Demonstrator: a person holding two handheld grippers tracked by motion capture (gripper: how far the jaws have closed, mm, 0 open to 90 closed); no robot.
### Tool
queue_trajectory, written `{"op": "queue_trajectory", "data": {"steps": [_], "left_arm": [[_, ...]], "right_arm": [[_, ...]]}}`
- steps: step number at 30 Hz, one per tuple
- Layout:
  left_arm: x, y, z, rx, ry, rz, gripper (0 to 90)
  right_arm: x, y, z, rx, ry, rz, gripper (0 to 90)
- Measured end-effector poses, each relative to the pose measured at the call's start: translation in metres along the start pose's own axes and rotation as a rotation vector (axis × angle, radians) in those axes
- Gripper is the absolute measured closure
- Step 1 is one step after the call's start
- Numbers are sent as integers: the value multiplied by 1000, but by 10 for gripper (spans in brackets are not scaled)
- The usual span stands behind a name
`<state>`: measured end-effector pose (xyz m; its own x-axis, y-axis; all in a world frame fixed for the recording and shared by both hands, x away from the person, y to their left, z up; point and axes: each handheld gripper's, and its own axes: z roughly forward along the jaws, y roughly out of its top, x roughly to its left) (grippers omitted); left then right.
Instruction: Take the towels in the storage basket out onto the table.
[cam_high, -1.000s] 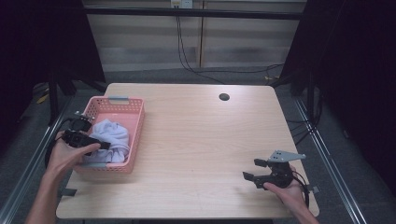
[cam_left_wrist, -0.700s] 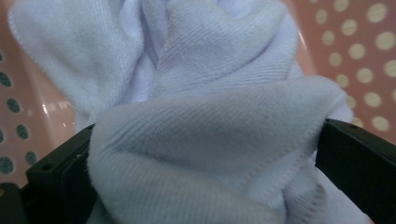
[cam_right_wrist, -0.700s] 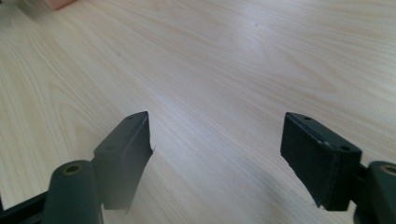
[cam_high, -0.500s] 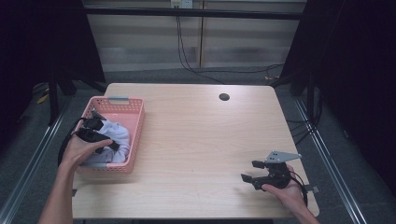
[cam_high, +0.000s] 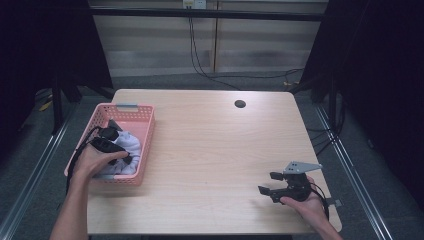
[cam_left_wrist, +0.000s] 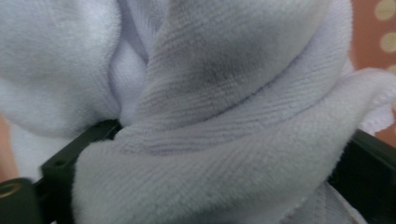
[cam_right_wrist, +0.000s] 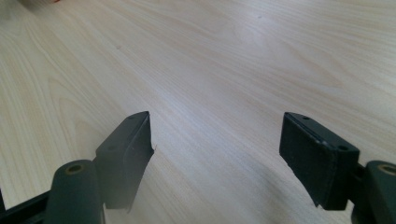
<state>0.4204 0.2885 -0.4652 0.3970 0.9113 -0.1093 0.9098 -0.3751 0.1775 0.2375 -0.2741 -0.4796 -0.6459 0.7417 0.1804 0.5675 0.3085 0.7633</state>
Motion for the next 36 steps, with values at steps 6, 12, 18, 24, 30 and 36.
{"op": "queue_trajectory", "data": {"steps": [6, 12, 18, 24, 30, 36], "left_arm": [[-5, -1, -5, -16, -14, 19, 247], [-1, -5, -11, -51, -28, 28, 356], [4, -7, -16, -65, -53, 40, 413], [8, -12, -22, -96, -88, 25, 462], [10, -16, -28, -133, -95, 34, 498], [18, -24, -33, -197, -140, 9, 541]], "right_arm": [[-1, -1, 1, 23, 6, -3, 251], [1, 0, 2, 18, 10, -11, 249], [0, 0, 0, 11, 0, 3, 245], [-3, 0, -2, 3, -9, 16, 245], [-2, 0, -3, 6, -10, 17, 244], [-3, 0, -3, 0, -7, 20, 244]]}}
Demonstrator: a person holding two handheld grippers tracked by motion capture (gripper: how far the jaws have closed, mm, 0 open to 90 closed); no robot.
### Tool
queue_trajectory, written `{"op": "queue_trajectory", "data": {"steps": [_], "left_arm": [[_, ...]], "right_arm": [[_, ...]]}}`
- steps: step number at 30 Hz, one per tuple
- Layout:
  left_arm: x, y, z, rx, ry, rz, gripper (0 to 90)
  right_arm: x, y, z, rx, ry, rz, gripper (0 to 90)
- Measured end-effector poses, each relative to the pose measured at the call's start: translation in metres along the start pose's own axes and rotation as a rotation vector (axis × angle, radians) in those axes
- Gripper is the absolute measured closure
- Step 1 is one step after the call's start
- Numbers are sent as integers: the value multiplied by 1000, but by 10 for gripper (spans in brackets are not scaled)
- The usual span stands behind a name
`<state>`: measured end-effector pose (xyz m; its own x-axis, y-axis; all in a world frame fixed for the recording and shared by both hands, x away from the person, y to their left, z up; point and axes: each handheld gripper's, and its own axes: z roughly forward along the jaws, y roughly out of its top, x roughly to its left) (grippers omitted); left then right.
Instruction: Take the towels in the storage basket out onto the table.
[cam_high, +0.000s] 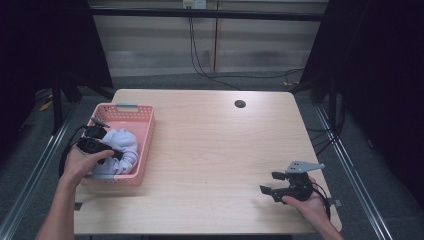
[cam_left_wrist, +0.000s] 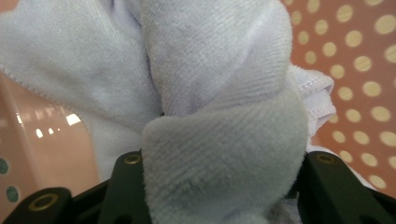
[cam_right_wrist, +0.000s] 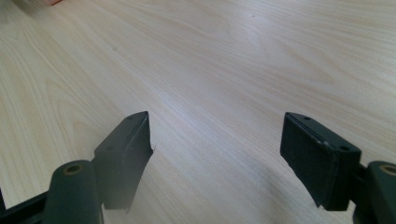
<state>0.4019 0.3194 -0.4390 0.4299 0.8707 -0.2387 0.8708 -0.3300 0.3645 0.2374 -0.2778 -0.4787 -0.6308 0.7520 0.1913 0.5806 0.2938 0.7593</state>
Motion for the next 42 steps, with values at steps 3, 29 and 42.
{"op": "queue_trajectory", "data": {"steps": [3, 29, 42], "left_arm": [[3, -1, -6, -14, -19, 5, 571], [9, -3, -64, -195, -47, -26, 606], [3, 9, -94, -264, -34, -6, 604]], "right_arm": [[0, 0, 0, 1, -1, 2, 243], [-1, 0, -2, -4, 4, 21, 253], [0, -1, -3, -12, 13, 18, 251]]}}
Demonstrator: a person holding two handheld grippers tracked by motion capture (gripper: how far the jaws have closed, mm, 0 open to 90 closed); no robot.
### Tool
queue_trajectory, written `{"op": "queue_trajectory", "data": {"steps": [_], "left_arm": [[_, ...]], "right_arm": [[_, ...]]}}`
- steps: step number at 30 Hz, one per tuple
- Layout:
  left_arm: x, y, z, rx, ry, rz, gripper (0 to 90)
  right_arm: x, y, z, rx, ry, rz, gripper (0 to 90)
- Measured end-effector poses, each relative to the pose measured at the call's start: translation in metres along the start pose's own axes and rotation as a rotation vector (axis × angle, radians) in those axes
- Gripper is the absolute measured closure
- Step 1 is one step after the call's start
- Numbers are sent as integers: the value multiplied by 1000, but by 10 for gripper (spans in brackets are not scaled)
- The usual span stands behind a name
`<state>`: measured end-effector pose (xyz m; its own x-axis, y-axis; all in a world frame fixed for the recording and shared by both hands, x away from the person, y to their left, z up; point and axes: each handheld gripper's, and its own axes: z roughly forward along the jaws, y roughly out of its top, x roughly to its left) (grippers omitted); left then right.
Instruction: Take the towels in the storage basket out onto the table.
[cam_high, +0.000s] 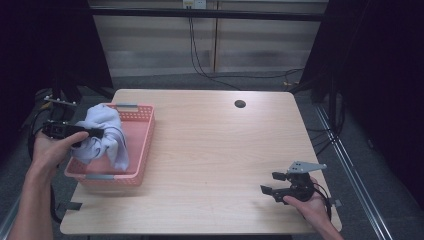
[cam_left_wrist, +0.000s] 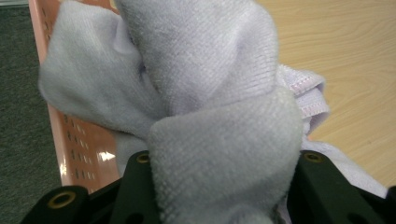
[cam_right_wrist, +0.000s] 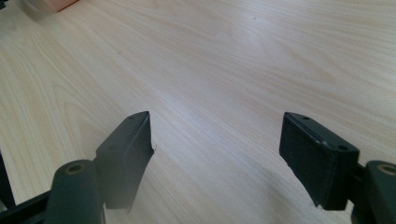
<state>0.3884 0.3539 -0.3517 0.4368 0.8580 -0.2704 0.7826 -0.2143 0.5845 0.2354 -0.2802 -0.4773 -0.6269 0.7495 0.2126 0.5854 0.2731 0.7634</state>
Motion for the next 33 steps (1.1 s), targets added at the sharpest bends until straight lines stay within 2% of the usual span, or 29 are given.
{"op": "queue_trajectory", "data": {"steps": [1, 2, 3, 4, 7, 8, 13, 16, 17, 18, 20, 23, 24, 33], "left_arm": [[-2, 1, 0, -16, -2, -13, 604], [-3, 3, -2, -7, -15, 5, 604], [-3, 3, -2, -7, -15, 5, 604], [-6, 5, -3, -30, -26, -1, 604], [-7, 6, -7, -47, -40, 12, 603], [-8, 6, -8, -65, -43, -1, 603], [-9, 8, -13, -64, -34, 8, 604], [-13, 12, -22, -81, -38, 24, 603], [-15, 13, -24, -97, -37, 17, 602], [-16, 14, -28, -100, -40, 33, 601], [-18, 15, -33, -121, -43, 39, 600], [-19, 16, -38, -127, -37, 41, 601], [-21, 18, -44, -137, -31, 47, 601], [-41, 34, -59, -179, -40, 79, 599]], "right_arm": [[0, 0, 0, -2, 5, 2, 250], [0, 0, 0, -2, 8, -3, 251], [1, 0, 0, -3, 12, -4, 251], [1, 0, -1, -7, 12, -3, 249], [1, 0, -2, -10, 14, 0, 237], [0, 0, -2, -12, 15, -2, 227], [-1, 0, -6, -27, 18, 2, 224], [-2, 0, -6, -28, 14, 6, 223], [-2, 0, -6, -25, 15, 4, 223], [-1, 0, -5, -23, 16, 2, 223], [-1, 0, -6, -27, 20, 2, 224], [-1, 0, -6, -28, 19, 5, 223], [-2, 0, -6, -28, 19, 4, 224], [-1, 0, -6, -25, 19, 0, 221]]}}
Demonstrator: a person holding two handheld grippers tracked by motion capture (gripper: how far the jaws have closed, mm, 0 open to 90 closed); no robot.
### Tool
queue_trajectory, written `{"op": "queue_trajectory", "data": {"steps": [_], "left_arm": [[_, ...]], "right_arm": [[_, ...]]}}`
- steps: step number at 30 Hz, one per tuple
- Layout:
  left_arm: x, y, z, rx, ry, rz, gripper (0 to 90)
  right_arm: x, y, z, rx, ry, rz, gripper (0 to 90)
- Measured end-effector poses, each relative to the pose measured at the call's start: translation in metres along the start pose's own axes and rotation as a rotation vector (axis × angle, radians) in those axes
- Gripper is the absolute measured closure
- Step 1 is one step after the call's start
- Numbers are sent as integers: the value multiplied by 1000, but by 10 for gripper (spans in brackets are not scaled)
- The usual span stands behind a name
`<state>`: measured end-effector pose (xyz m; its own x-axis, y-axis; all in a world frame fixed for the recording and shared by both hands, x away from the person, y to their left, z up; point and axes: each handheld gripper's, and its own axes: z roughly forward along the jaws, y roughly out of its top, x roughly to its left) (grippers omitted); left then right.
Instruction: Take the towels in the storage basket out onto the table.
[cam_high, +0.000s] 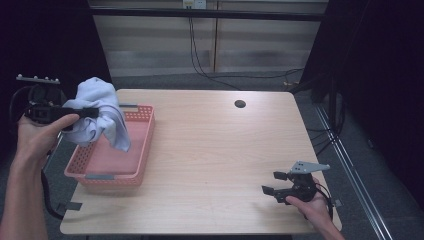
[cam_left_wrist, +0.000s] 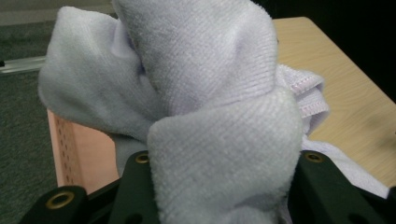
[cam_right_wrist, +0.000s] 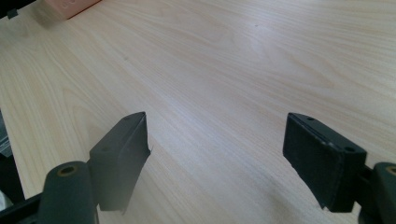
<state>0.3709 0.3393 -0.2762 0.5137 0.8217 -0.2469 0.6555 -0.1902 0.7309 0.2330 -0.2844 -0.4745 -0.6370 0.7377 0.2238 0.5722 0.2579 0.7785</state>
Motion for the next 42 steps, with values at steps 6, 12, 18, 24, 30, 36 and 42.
{"op": "queue_trajectory", "data": {"steps": [6, 12, 18, 24, 30, 36, 42], "left_arm": [[-17, 13, 1, -15, -12, 34, 598], [-46, 31, 18, -37, -50, 56, 598], [-77, 46, 39, -30, -108, 115, 597], [-104, 47, 76, 9, -159, 140, 595], [-124, 37, 108, 68, -186, 181, 591], [-144, 20, 139, 116, -220, 205, 591], [-164, -3, 168, 167, -258, 230, 587]], "right_arm": [[0, 0, 1, 2, 0, -2, 222], [1, 1, 4, 7, 9, -5, 222], [1, 1, 4, 10, 11, -13, 221], [0, 0, 3, 9, -1, -8, 226], [-1, 0, 2, 5, 0, -12, 220], [-1, 0, 1, 5, -2, -10, 221], [-2, 0, 1, 6, -7, -7, 220]]}}
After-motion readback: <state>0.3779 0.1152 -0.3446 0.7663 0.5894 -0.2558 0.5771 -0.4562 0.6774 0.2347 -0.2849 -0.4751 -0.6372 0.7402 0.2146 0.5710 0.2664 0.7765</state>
